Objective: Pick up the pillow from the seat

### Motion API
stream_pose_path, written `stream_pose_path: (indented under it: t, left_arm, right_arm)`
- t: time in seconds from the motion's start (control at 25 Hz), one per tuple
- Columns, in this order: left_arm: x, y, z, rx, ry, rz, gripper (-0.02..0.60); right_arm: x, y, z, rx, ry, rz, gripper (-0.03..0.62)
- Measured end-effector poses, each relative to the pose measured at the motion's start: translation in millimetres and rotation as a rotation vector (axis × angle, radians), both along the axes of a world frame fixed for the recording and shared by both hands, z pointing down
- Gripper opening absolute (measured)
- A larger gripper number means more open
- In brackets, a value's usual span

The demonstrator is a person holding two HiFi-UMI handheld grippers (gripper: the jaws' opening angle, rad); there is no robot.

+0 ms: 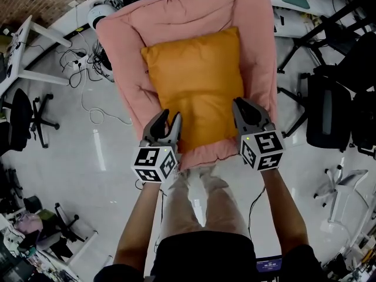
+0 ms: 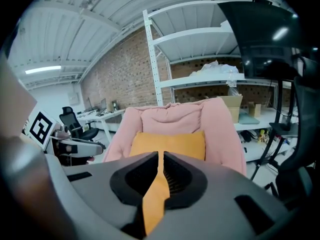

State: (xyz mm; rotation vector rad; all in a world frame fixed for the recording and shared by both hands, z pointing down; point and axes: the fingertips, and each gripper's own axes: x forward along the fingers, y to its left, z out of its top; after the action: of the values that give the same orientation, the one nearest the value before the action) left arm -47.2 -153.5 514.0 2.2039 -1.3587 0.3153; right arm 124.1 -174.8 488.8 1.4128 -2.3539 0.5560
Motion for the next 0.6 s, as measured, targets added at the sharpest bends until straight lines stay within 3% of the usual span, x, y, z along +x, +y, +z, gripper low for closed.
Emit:
stream_pose_path:
  t: [0.12,0.24,0.44,0.6]
  left_arm:
    - [0.4,1.3,13.8,-0.013,-0.016,-0.003,0.157]
    - [-1.4,-2.3,24.7,-0.026,-0.029,-0.004,0.167]
    - [-4.1,-11.2,44.9,-0.043,-0.042,-0.015,0.217]
    - [-7.7,-19.2,65.6,-0.040,-0.097,-0.005,0.243]
  right_arm:
    - [-0.7,-0.3,14.5,-0.021,-0.004,-0.026,0.033]
    - [-4.8,-4.2,28.1,-0.040,-0.006,-0.054,0.104]
    - [-5.6,-13.0,53.7,-0.073,0.013,-0.075,0.177]
    - [-3.8,-21.9,75.2,-0.097,0.037,-0.080,0.213]
